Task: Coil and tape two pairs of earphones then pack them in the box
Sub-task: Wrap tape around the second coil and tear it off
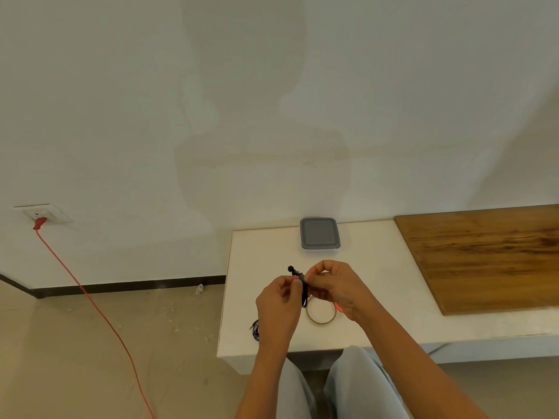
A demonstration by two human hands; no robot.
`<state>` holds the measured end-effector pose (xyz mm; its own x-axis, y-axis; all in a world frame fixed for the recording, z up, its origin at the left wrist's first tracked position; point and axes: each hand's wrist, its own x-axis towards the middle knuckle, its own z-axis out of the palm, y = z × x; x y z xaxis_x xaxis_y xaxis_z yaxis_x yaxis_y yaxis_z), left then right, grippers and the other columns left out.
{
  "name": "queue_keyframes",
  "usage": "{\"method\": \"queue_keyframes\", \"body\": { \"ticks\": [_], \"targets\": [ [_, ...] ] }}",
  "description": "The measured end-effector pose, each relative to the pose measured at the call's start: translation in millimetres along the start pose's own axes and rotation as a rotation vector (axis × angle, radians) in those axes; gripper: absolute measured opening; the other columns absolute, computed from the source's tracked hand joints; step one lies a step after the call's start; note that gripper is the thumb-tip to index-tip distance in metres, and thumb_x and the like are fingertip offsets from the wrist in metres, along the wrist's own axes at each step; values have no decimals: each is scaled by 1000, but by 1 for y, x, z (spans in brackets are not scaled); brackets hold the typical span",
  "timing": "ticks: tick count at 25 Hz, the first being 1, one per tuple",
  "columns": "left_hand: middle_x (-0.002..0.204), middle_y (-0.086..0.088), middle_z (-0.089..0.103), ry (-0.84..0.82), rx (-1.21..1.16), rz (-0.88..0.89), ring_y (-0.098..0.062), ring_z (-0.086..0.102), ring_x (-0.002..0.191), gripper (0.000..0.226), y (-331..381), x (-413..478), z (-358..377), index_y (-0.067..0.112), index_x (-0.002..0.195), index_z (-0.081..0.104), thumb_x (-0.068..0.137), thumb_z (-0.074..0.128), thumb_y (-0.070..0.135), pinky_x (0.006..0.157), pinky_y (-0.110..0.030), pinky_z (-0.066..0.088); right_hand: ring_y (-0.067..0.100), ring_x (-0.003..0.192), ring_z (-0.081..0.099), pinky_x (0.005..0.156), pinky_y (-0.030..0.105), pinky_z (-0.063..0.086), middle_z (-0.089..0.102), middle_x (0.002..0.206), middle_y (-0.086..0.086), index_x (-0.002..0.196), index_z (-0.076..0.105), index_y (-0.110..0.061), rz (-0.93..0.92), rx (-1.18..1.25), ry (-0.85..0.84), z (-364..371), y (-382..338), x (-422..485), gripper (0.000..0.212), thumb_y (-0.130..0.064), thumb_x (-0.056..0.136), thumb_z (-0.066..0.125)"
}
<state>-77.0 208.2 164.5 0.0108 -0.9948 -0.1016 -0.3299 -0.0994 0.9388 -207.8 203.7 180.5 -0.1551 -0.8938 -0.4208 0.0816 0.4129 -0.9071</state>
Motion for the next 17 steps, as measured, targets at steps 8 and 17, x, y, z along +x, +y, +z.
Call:
{"method": "queue_keyframes", "body": {
  "ticks": [8, 17],
  "targets": [
    [86, 9, 72, 53, -177, -53, -3, 69, 80, 10, 0, 1, 0, 21, 96, 69, 89, 64, 16, 68, -7, 50, 19, 73, 63, 68, 24, 56, 72, 81, 13, 87, 74, -5, 72, 208, 17, 6, 3, -9, 8, -9, 83, 69],
    [87, -2, 74, 50, -411, -245, -17, 70, 85, 8, -6, 2, 10, 17, 94, 69, 91, 61, 14, 77, -26, 56, 21, 73, 71, 62, 23, 56, 73, 83, 10, 85, 73, -12, 44, 84, 228, 20, 11, -13, 8, -9, 78, 74]
  ]
}}
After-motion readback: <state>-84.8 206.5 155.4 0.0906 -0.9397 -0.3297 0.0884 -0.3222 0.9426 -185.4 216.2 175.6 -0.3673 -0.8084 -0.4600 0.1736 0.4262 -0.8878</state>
